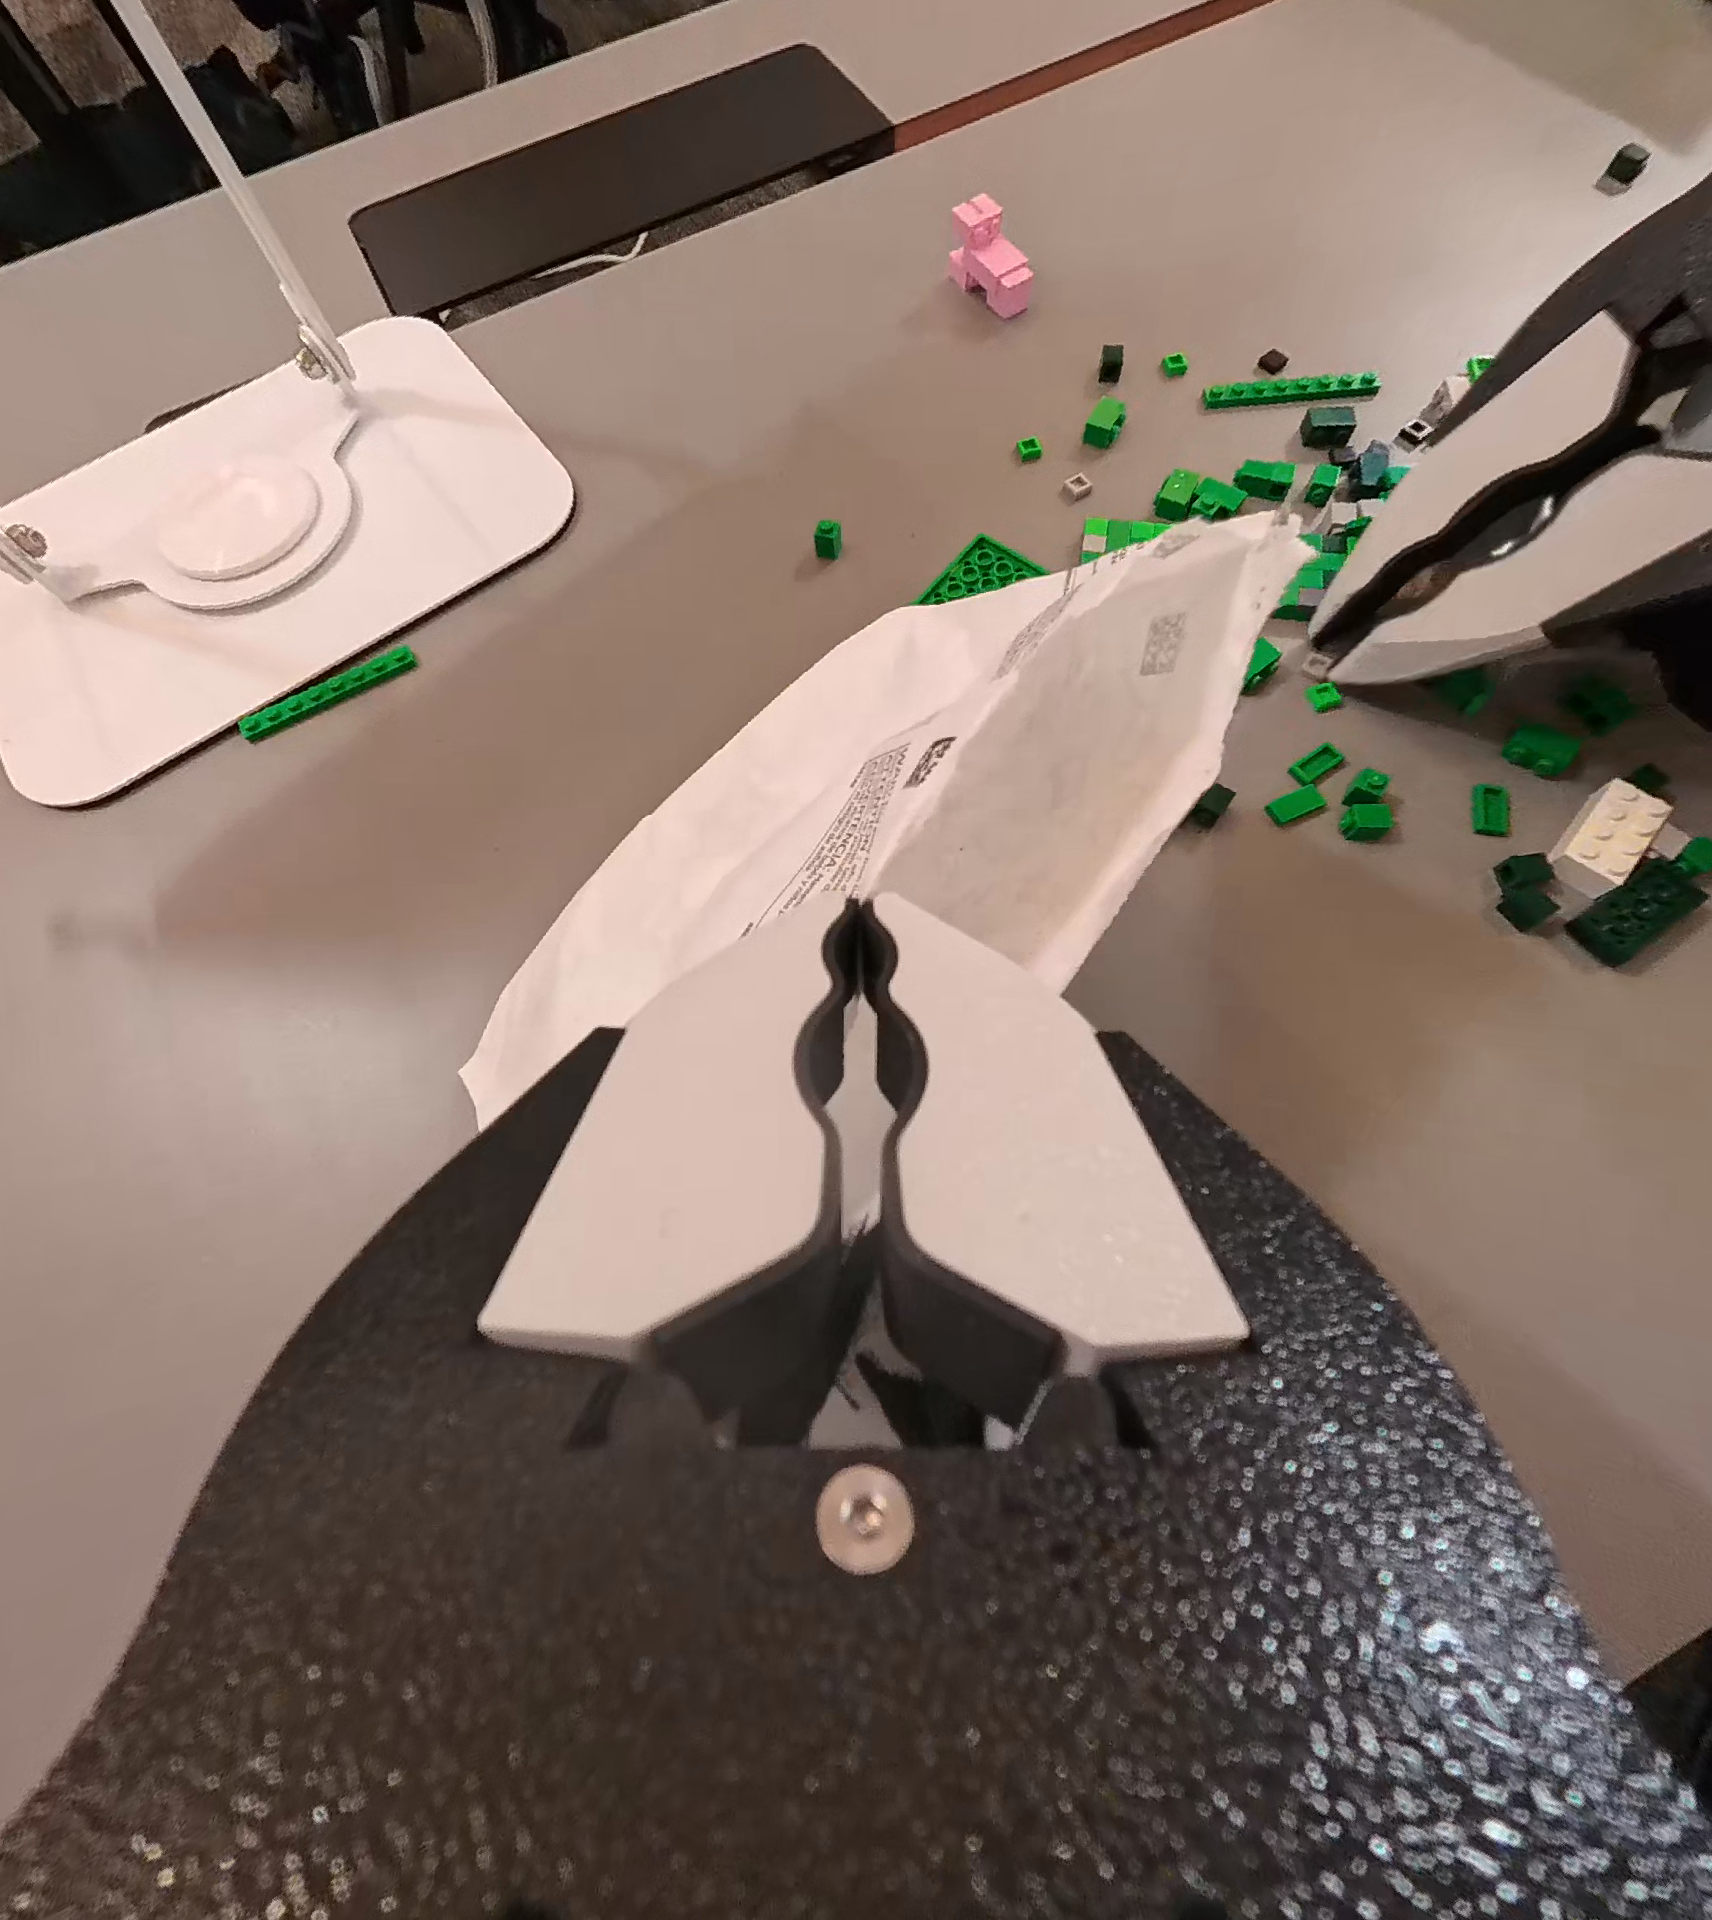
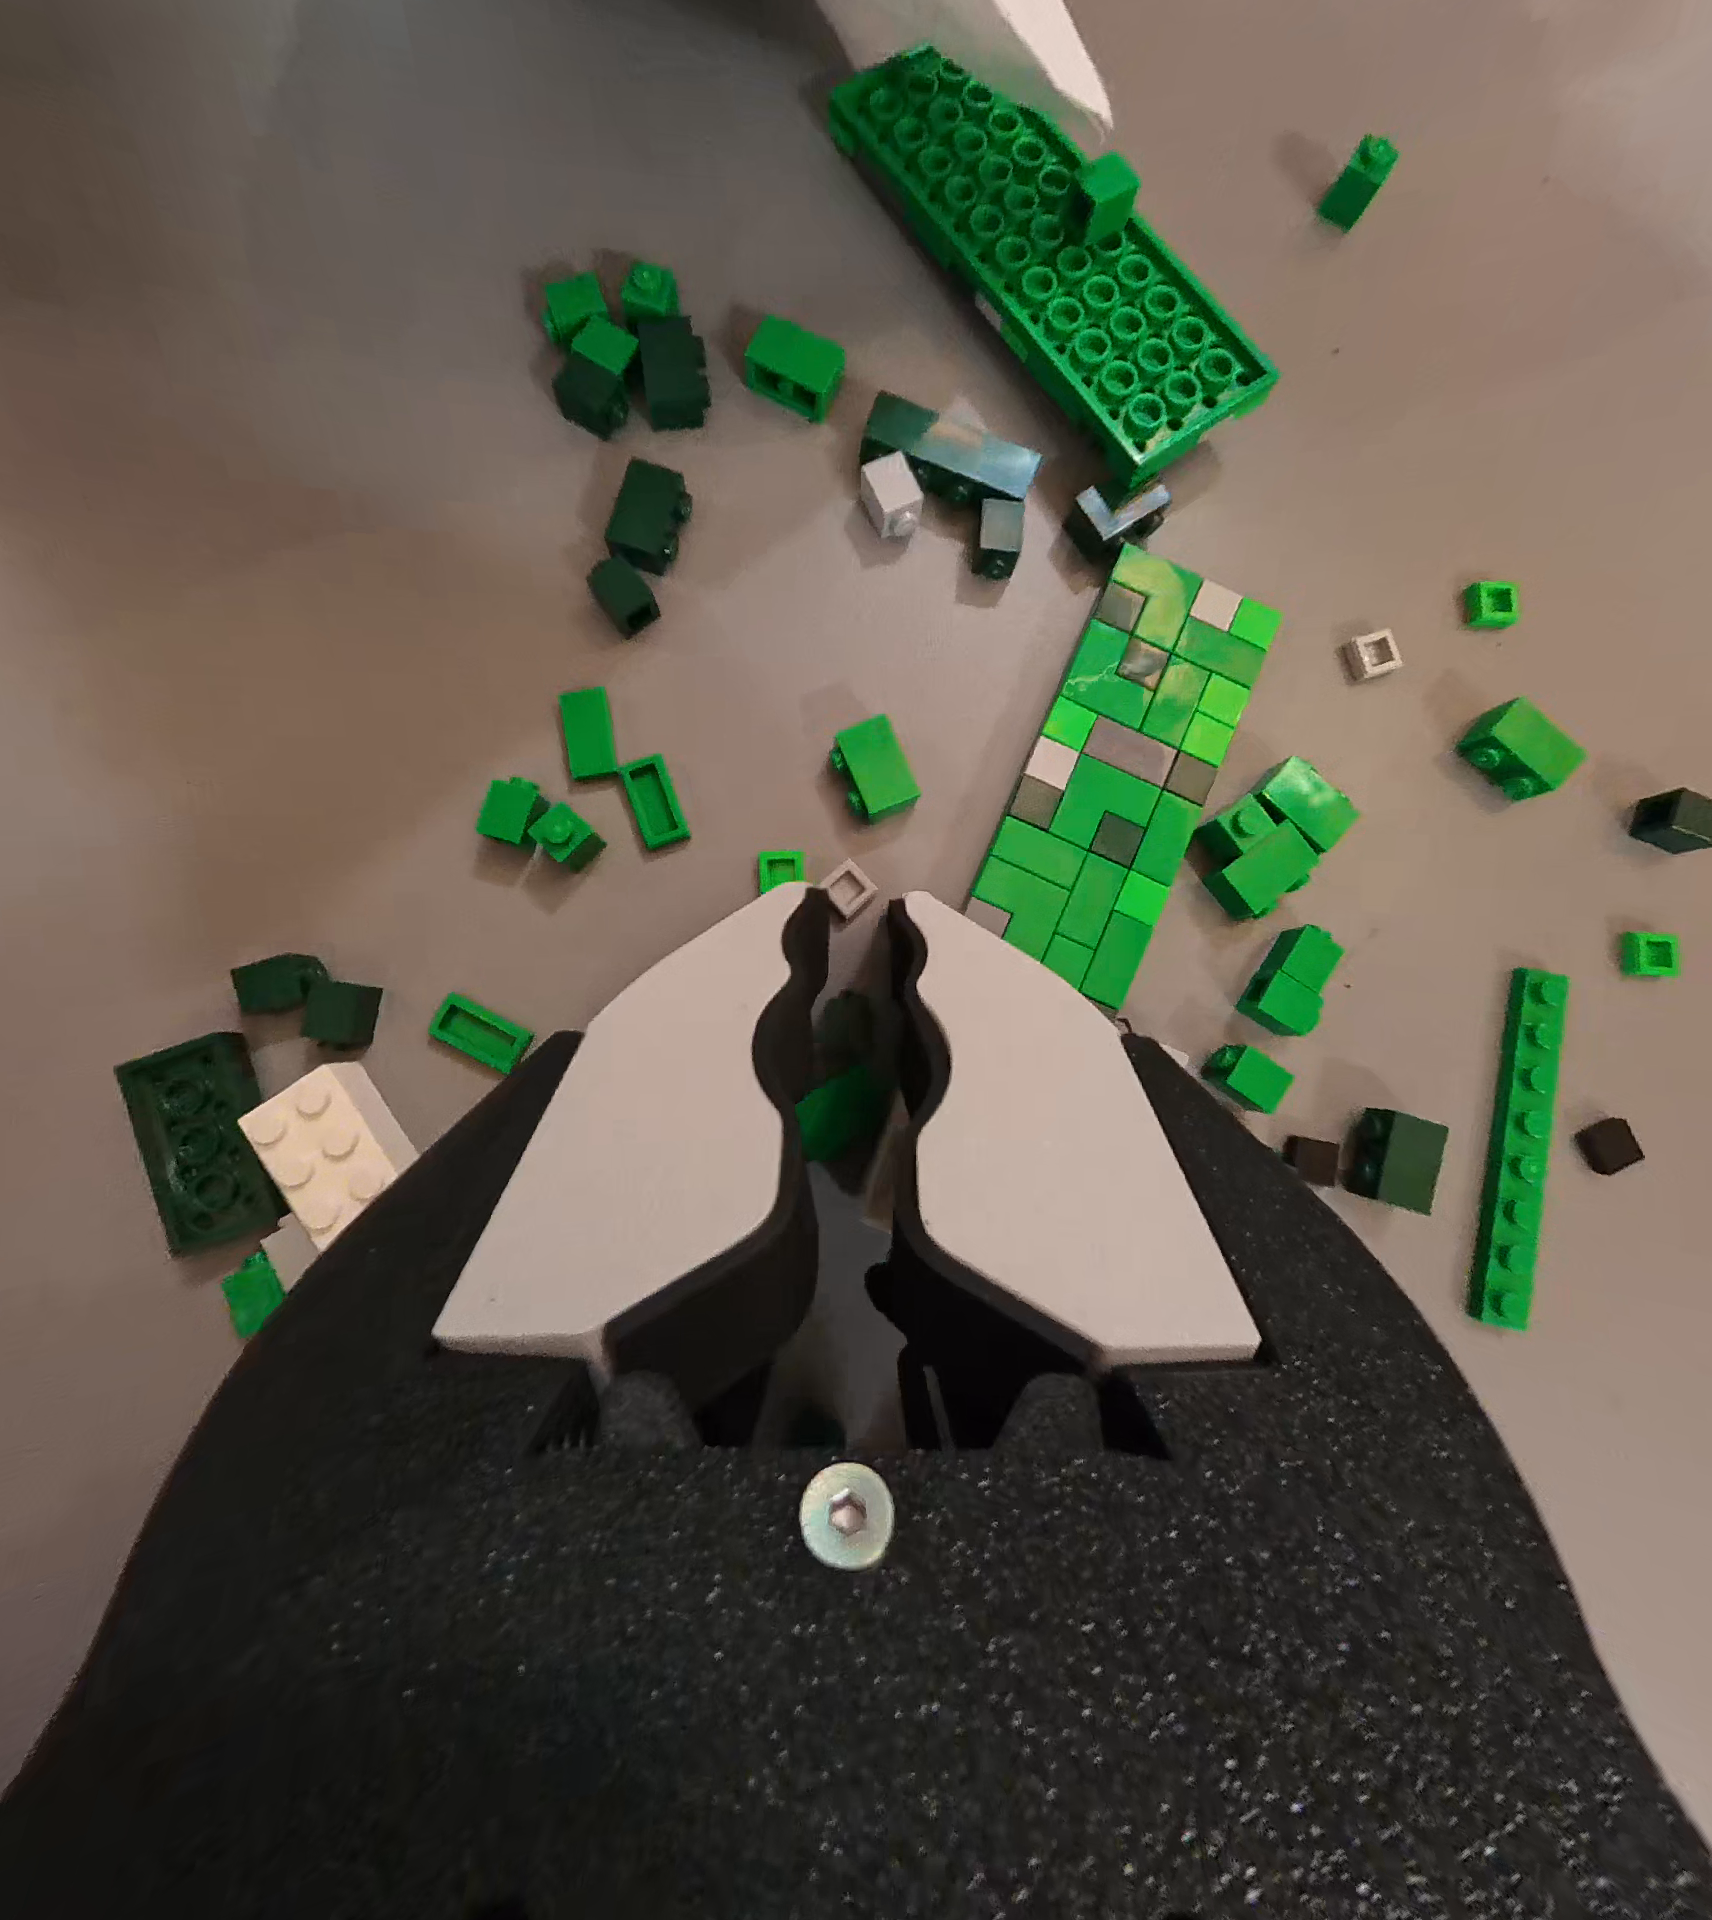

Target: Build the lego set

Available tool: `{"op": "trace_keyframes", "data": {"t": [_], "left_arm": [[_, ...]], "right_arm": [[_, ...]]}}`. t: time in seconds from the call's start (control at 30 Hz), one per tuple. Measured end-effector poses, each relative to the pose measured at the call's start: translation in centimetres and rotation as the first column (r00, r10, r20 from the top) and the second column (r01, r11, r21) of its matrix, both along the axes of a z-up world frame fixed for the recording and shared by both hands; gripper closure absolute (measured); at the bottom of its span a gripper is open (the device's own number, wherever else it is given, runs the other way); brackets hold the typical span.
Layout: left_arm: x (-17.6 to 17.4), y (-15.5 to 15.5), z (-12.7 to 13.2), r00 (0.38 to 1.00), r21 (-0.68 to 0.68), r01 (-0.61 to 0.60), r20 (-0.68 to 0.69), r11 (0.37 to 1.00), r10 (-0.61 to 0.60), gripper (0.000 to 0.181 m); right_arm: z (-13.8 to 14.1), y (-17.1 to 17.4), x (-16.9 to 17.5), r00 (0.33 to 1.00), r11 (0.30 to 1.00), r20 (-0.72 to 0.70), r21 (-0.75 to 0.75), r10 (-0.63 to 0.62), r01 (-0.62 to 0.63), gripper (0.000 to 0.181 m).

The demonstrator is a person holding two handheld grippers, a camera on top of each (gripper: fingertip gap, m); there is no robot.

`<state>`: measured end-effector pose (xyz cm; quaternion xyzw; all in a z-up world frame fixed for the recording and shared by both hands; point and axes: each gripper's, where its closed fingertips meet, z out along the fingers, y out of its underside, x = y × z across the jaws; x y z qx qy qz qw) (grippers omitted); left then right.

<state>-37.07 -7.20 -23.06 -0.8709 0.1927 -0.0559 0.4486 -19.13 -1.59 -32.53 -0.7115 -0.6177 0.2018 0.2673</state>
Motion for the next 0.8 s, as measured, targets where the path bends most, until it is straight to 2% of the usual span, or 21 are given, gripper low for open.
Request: {"op": "trace_keyframes", "data": {"t": [0.2, 0.37, 0.53, 0.8], "left_arm": [[0.14, -0.04, 0.01, 1.000, -0.001, 0.005, -0.002, 1.000, -0.005, 0.181], [0.11, -0.07, 0.14, 1.000, 0.002, 0.005, 0.002, 1.000, -0.005, 0.181], [0.18, -0.08, 0.08, 1.000, -0.001, 0.008, 0.002, 1.000, -0.008, 0.181], [0.37, -0.11, -0.07, 1.000, -0.008, 0.015, -0.001, 1.000, -0.015, 0.181]], "right_arm": [[0.04, -0.19, -0.14, 0.999, 1.000, -0.026, -0.011, 0.025, -0.025, 0.181], [0.49, 0.02, -0.33, 0.999, 1.000, -0.046, 0.018, 0.017, -0.016, 0.181], [-0.01, -0.06, -0.28, 1.000, 1.000, -0.025, 0.008, 0.018, -0.018, 0.171], [-0.03, -0.21, -0.84, 0.999, 1.000, -0.030, 0.011, 0.025, -0.025, 0.170]]}}
